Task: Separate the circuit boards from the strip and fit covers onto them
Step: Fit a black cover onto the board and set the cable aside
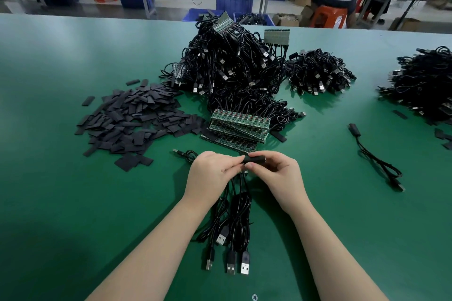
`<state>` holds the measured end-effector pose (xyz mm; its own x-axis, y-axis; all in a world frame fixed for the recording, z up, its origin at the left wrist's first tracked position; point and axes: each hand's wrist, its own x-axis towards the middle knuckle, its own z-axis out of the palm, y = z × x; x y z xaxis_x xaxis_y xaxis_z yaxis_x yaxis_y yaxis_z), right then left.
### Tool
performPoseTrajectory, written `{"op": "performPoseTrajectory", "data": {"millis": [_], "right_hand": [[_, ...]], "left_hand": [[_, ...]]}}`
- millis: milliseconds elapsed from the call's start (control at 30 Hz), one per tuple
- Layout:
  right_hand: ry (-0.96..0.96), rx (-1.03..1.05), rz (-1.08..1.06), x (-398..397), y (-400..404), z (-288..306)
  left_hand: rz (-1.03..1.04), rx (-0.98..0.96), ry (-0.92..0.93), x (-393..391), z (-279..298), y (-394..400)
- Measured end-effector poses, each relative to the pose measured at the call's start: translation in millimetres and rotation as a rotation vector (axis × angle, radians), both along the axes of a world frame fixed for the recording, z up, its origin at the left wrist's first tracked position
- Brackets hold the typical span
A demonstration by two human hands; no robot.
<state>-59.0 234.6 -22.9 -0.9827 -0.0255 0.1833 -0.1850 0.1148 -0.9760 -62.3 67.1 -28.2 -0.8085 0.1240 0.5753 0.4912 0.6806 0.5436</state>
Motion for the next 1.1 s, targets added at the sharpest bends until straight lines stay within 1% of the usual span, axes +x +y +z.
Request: {"op": "performPoseTrajectory", "data": {"millis": [133,233,333,500,667,733,800,867,933,1000,1100], "right_hand": [[0.006,0.011,-0.026,0.0,-2.5,-1.1],[0.055,0.037,-0.118,3.0,-8.5,-4.9],[0.120,0.111,-0.193,5.2,-11.8,-6.0],[0.098,0.171,-0.144,2.8,-11.5,-10.4],[0.090,0.190,-0.094,1.9,-11.9,-9.4],[0.095,0.186,-0.096,3.1,-13.0,-7.0],[0.086,0.155,-0.095,4.9,-13.9,-6.5],[0.056,0.115,-0.104,6.3,-15.1,-7.0],[0.021,0.126,-0.091,5.3,-15.8,-6.9],[0.011,0.182,-0.058,3.8,-16.5,-6.6],[-0.002,0.129,-0.079,3.7,-15.6,-6.2]], "left_hand": [[0.023,0.112,-0.116,-0.6,-2.2,0.0],[0.084,0.128,-0.100,-0.7,-2.5,2.8],[0.129,0.125,-0.082,-1.1,-2.4,3.1],[0.142,0.099,-0.057,-1.2,-3.1,2.3],[0.144,0.023,-0.041,-1.0,-4.6,1.7],[0.142,0.036,-0.063,-1.0,-4.9,2.0],[0.142,0.090,-0.095,-1.1,-5.1,2.4],[0.148,0.142,-0.125,-1.7,-6.1,3.0],[0.151,0.165,-0.138,-1.2,-6.2,3.9],[0.140,0.140,-0.140,0.2,-5.2,4.6],[0.118,0.087,-0.133,1.6,-3.3,6.1]]}}
